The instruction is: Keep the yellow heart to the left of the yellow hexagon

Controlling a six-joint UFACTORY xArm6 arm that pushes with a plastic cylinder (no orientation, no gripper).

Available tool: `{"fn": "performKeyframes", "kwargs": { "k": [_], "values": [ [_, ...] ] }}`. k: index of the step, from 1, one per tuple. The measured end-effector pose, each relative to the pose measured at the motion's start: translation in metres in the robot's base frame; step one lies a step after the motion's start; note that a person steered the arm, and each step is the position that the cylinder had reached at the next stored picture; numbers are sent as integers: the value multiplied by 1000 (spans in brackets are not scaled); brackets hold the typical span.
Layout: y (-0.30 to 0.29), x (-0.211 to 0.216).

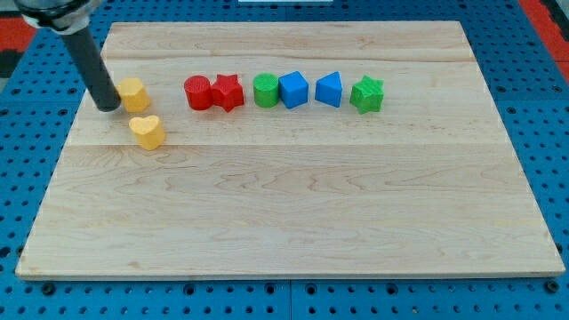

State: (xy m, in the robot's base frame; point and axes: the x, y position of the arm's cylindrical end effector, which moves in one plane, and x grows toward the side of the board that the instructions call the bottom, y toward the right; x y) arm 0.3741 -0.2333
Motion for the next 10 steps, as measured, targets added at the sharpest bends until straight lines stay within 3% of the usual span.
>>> {"fn": "performKeyframes", "kwargs": {
  "k": [1,3,4,5,6,8,10],
  "values": [
    [25,-4],
    [-41,41],
    [-7,77],
    [73,96],
    [85,80],
    [3,26],
    [-12,-3]
  ]
}}
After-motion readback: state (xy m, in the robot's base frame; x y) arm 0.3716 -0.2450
